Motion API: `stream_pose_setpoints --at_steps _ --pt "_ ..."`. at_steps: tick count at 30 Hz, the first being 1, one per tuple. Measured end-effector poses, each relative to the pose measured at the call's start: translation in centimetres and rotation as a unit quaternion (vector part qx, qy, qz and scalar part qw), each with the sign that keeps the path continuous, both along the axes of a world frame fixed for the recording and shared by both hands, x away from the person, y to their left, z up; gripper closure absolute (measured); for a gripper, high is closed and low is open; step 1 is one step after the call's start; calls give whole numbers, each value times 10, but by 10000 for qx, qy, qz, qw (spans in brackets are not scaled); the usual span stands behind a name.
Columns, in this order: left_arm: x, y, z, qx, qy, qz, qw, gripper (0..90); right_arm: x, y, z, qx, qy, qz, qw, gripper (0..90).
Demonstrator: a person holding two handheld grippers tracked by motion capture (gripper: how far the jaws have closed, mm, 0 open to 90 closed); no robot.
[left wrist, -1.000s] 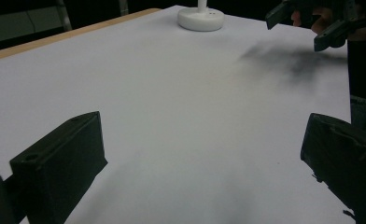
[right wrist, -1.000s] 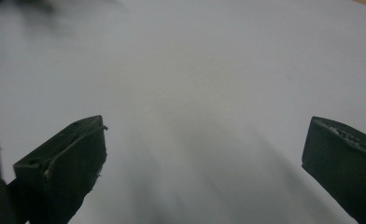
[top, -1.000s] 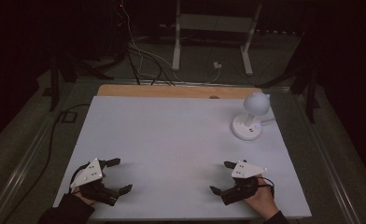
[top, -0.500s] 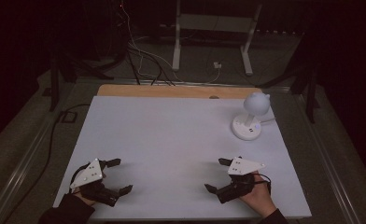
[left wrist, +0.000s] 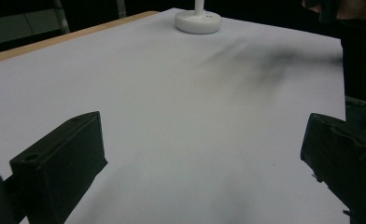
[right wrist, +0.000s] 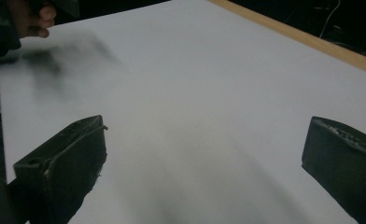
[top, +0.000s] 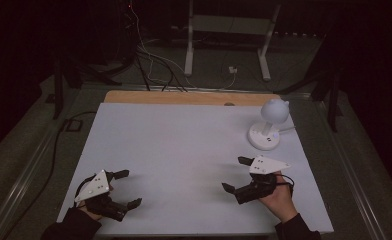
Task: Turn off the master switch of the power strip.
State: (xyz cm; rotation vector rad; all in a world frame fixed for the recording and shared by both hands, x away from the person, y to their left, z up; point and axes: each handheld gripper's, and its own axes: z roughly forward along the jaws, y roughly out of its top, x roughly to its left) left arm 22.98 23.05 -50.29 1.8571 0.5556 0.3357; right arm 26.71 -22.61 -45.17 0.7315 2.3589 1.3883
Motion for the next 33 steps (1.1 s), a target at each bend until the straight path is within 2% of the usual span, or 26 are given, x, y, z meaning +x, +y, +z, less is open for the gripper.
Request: stream_pose_setpoints --at_steps 18,24,33 --pt "0 0 1 -43 8 -4 10000 4 18 -18 14 81 -146 -399 9991 1" --pt "-1 0 1 -31 6 -8 10000 4 24 -29 20 113 -234 -600 9979 1" --pt "0 0 1 -32 9 -4 10000 4 35 -46 22 151 -228 -906 9955 0"
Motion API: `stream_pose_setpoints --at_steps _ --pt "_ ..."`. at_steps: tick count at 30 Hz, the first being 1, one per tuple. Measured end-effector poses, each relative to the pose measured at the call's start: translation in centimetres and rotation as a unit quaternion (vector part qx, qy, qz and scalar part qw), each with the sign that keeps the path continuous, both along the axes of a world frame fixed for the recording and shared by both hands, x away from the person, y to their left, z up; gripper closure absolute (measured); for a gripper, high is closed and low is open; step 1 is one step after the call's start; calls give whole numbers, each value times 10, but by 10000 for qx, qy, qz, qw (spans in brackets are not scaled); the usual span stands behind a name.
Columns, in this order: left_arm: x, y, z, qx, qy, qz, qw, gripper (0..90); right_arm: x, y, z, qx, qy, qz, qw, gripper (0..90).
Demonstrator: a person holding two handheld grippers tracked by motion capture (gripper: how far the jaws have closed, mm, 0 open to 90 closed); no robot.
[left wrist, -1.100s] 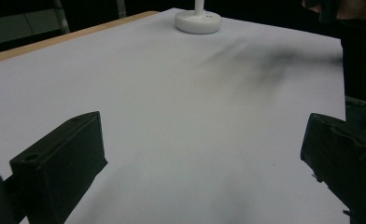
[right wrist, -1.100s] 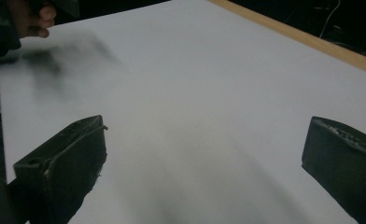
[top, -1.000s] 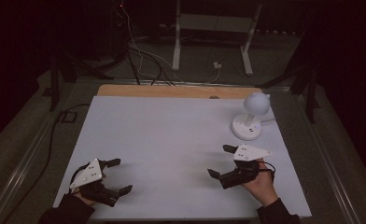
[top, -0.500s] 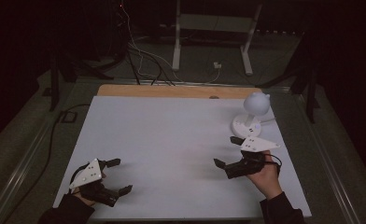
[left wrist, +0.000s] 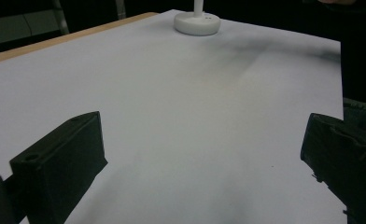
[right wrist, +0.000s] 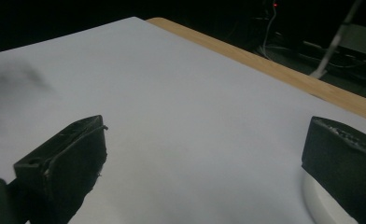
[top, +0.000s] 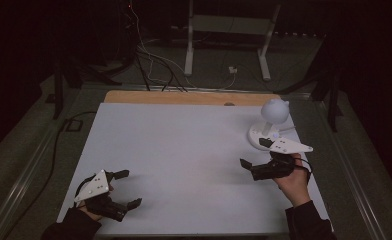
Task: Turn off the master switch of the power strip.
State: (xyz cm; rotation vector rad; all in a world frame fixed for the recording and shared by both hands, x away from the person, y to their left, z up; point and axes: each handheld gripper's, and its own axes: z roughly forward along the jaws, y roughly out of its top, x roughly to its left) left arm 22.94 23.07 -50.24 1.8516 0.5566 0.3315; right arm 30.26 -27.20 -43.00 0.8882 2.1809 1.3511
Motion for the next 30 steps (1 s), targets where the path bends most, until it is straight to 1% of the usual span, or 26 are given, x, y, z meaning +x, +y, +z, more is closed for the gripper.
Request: stream_pose_setpoints --at_steps 3,4,10,15,19,25,27,28,30 --pt "0 0 0 8 -1 -1 10000 4 3 -5 -2 -30 -28 -119 9999 1" --pt "0 0 0 3 1 -5 10000 4 3 -5 -2 -30 -28 -119 9999 1" --pt "0 0 0 -2 2 -5 10000 4 10 -17 -5 -39 13 -336 9994 0" --pt "0 0 0 8 -7 -3 10000 4 15 -25 -8 -89 -7 -518 9986 1" --pt "0 0 0 -2 -1 -2 10000 4 18 -31 -9 -65 11 -642 9979 0" --pt "-1 0 1 1 -15 0 10000 4 24 -43 -11 -11 -13 -942 9956 0" --pt "-1 0 1 -2 -15 1 10000 4 26 -48 -12 33 43 -1008 9949 0" --pt "0 0 0 -3 -14 2 10000 4 28 -50 -13 -3 29 -1072 9942 0" --pt "0 0 1 -16 -16 4 10000 4 30 -54 -15 -53 80 -1142 9934 0"
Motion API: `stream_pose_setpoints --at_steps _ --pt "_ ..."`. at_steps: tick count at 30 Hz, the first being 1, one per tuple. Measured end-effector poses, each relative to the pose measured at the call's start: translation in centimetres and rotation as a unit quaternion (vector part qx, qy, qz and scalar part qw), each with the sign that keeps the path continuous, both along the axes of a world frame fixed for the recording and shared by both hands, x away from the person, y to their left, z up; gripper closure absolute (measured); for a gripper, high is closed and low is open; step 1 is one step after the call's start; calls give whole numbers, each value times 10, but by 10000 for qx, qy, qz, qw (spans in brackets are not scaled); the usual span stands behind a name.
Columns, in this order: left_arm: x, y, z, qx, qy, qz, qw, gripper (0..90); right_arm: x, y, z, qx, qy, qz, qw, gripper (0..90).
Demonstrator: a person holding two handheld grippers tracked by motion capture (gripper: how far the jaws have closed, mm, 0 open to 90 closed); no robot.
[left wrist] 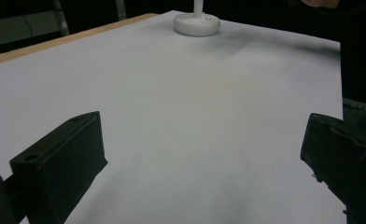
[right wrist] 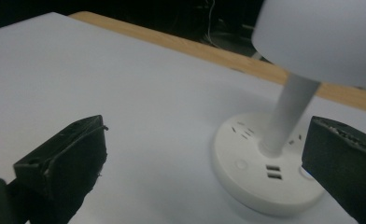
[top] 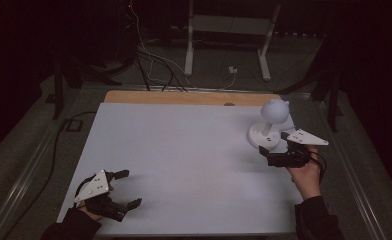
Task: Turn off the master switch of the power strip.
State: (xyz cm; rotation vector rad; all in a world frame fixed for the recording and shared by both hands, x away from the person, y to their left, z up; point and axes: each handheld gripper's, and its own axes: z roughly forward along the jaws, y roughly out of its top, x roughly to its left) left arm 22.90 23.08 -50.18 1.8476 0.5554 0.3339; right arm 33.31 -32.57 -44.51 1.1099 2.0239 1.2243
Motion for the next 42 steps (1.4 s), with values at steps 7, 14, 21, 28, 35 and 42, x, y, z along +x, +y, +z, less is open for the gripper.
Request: stream_pose_setpoints --at_steps 7,14,21,28,35,42 --pt "0 0 0 -12 3 3 10000 4 9 -13 -7 -47 -36 -340 9994 0" --pt "0 0 0 -20 15 8 10000 4 20 -22 -13 35 -49 -774 9970 0" --pt "0 0 0 -21 14 15 10000 4 26 -27 -21 -77 -106 -1221 9924 68" --pt "0 0 0 -14 16 8 10000 4 31 -29 -25 -28 -69 -1480 9890 169" --pt "0 0 0 -24 13 11 10000 4 37 -29 -30 -61 -33 -1758 9844 378" --pt "0 0 0 -29 9 9 10000 4 44 -31 -32 -98 27 -1944 9809 558"
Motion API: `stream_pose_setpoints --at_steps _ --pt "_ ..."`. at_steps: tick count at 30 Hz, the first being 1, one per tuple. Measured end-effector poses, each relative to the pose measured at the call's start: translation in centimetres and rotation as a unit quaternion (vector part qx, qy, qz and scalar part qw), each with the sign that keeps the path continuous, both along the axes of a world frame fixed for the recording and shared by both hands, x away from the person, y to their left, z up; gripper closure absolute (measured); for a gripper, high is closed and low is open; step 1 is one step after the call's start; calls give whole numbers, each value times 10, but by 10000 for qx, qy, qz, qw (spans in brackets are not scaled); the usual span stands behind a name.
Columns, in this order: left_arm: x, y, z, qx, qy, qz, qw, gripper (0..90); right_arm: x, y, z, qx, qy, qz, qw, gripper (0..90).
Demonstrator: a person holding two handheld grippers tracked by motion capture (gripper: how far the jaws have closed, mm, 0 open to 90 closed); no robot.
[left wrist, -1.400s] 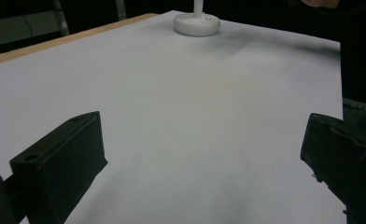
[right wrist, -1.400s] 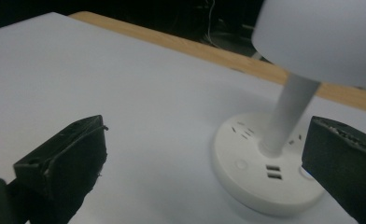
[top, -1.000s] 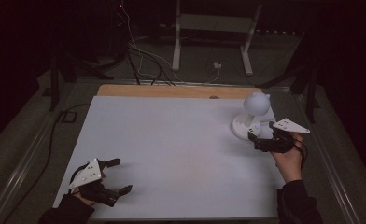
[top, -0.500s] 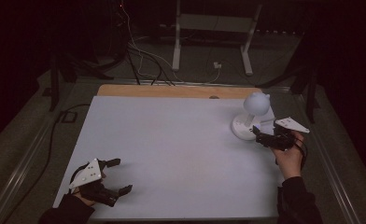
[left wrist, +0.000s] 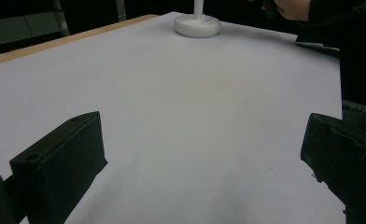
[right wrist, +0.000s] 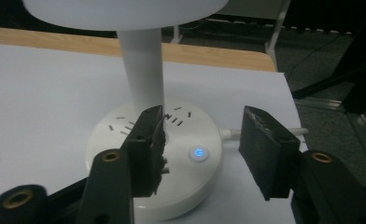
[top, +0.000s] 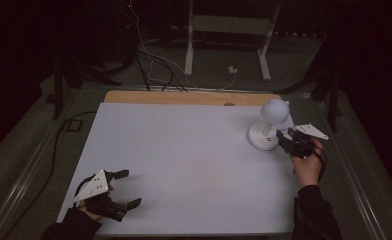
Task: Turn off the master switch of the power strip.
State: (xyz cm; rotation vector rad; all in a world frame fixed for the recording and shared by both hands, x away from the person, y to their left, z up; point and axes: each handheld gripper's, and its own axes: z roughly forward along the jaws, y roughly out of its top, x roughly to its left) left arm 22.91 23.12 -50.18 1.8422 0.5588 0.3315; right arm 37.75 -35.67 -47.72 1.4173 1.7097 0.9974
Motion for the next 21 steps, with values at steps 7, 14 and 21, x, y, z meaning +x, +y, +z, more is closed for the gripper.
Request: stream_pose_setpoints --at_steps 7,14,21 --pt "0 0 0 -1 7 -2 10000 4 6 2 -4 -82 95 -47 9999 665" --pt "0 0 0 2 10 -4 10000 4 10 3 -7 -148 114 -176 9997 803" --pt "0 0 0 -22 22 -6 10000 4 16 3 -13 -143 264 -277 9992 900"
